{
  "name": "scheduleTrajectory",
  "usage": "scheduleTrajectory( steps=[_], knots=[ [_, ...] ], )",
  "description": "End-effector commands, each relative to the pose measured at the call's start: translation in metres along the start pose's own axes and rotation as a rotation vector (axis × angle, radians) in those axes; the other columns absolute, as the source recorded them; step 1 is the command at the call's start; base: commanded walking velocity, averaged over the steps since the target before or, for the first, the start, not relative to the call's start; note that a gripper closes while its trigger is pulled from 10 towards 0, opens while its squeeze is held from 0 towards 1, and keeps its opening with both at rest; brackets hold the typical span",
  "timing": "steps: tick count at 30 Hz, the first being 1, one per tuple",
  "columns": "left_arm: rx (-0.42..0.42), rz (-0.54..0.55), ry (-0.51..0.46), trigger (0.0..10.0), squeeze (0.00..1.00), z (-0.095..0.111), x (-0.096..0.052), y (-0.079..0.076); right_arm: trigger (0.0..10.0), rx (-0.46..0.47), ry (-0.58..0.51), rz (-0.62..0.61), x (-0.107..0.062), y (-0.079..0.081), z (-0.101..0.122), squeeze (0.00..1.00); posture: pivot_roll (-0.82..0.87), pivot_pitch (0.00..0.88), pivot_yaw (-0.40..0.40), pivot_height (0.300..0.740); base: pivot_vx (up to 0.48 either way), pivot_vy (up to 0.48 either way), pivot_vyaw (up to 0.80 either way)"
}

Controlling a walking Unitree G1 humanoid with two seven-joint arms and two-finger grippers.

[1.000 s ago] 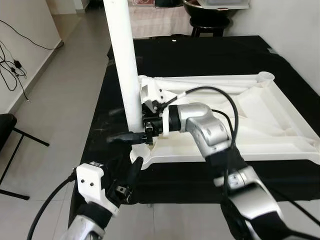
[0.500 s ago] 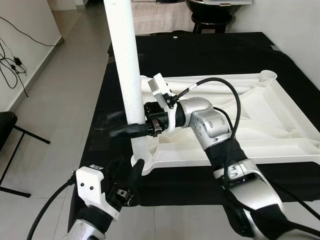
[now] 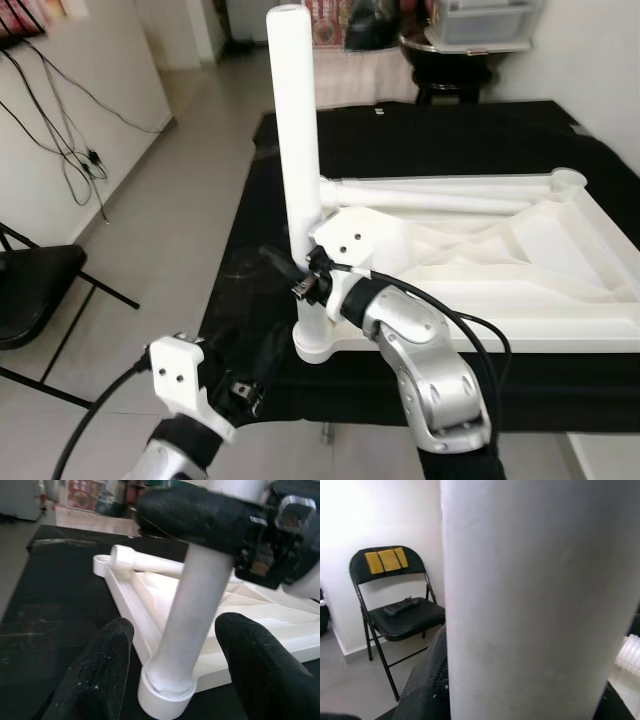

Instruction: Building children table

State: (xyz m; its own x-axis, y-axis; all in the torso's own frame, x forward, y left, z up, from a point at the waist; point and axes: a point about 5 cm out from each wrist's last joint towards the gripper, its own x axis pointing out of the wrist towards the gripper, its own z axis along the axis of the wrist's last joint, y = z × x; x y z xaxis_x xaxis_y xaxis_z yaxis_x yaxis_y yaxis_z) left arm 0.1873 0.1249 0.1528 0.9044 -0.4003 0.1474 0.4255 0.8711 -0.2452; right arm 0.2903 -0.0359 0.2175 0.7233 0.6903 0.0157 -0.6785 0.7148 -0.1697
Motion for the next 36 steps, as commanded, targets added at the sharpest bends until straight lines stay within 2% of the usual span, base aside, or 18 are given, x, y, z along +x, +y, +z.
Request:
scheduleTrajectory(
  steps=[1,2,3,4,5,8,11,12,14,15,16,19,20,28,29,31,32,36],
  knots=[
    [0.006,0.004,0.034,10.0,0.00,-0.004,-0.001,0.004,0.0,0.043,0.197,-0.040,0.001,-0.002,-0.040,0.00,0.08,0.133,0.030,0.740,0.000,0.000,0.00],
    [0.006,0.004,0.034,10.0,0.00,-0.004,-0.001,0.004,0.0,0.043,0.199,-0.044,0.001,-0.001,-0.039,0.00,0.08,0.133,0.030,0.740,0.000,0.000,0.00],
    [0.009,0.020,0.027,10.0,0.00,-0.004,-0.001,0.005,10.0,0.060,0.168,0.003,0.004,0.001,-0.034,0.51,0.08,0.125,0.023,0.740,0.000,0.000,0.00],
    [0.010,0.031,0.022,10.0,0.00,-0.004,-0.001,0.006,10.0,0.073,0.152,0.020,0.004,0.005,-0.030,0.51,0.08,0.125,0.023,0.740,0.000,0.000,0.00],
    [0.012,0.038,0.018,10.0,0.00,-0.003,-0.001,0.007,10.0,0.103,0.125,0.061,0.005,0.007,-0.024,1.00,0.08,0.125,0.020,0.740,0.000,0.000,0.00],
    [0.012,0.041,0.015,10.0,0.00,-0.003,-0.001,0.007,10.0,0.135,0.102,0.094,0.005,0.010,-0.018,1.00,0.08,0.125,0.020,0.740,0.000,0.000,0.00],
    [0.010,0.036,0.012,10.0,0.00,-0.003,-0.001,0.006,10.0,0.100,-0.036,0.464,0.003,0.015,0.004,1.00,0.08,0.124,0.014,0.740,0.000,0.000,0.00],
    [0.010,0.036,0.012,10.0,0.00,-0.003,-0.001,0.006,10.0,0.100,-0.036,0.464,0.003,0.015,0.004,1.00,0.08,0.124,0.014,0.740,0.000,0.000,0.00],
    [0.009,0.033,0.011,10.0,0.00,-0.003,-0.001,0.006,10.0,0.054,-0.071,0.625,0.000,0.012,0.010,1.00,0.09,0.127,0.011,0.740,0.000,0.000,0.00],
    [0.009,0.033,0.011,10.0,0.00,-0.003,-0.001,0.006,10.0,0.054,-0.071,0.625,0.000,0.012,0.010,1.00,0.09,0.127,0.011,0.740,0.000,0.000,0.00],
    [0.008,0.031,0.010,10.0,0.00,-0.003,0.000,0.005,10.0,0.001,-0.068,0.697,0.001,0.008,0.011,0.40,0.10,0.128,0.008,0.740,0.000,0.000,0.00],
    [0.007,0.030,0.010,10.0,0.00,-0.003,0.000,0.004,10.0,-0.036,-0.063,0.743,0.001,0.005,0.011,0.40,0.10,0.128,0.008,0.740,0.000,0.000,0.00],
    [0.007,0.030,0.010,10.0,0.00,-0.003,-0.001,0.003,10.0,-0.060,-0.054,0.807,0.004,-0.001,0.012,0.00,0.10,0.135,0.003,0.740,0.000,0.000,0.00],
    [0.001,0.035,0.012,10.0,0.00,-0.002,-0.005,-0.004,10.0,-0.057,-0.040,0.950,0.025,-0.019,0.026,0.00,0.13,0.160,-0.006,0.740,0.000,0.000,0.00],
    [0.000,0.035,0.012,10.0,0.00,-0.002,-0.006,-0.006,1.9,-0.052,-0.039,0.976,0.026,-0.020,0.027,0.00,0.13,0.165,-0.006,0.740,0.000,0.000,0.00],
    [0.000,0.034,0.013,10.0,0.00,-0.002,-0.006,-0.006,1.9,-0.043,-0.042,0.997,0.027,-0.020,0.028,0.00,0.13,0.167,-0.006,0.740,0.000,0.000,0.00],
    [-0.002,0.034,0.014,10.0,0.00,-0.002,-0.007,-0.007,0.0,-0.033,-0.042,1.016,0.028,-0.021,0.028,0.00,0.13,0.171,-0.007,0.740,0.000,0.000,0.00],
    [-0.004,0.032,0.017,10.0,0.00,-0.002,-0.008,-0.009,0.0,-0.016,-0.039,1.088,0.027,-0.023,0.027,0.00,0.14,0.179,-0.006,0.740,0.000,0.000,0.00]
  ],
)
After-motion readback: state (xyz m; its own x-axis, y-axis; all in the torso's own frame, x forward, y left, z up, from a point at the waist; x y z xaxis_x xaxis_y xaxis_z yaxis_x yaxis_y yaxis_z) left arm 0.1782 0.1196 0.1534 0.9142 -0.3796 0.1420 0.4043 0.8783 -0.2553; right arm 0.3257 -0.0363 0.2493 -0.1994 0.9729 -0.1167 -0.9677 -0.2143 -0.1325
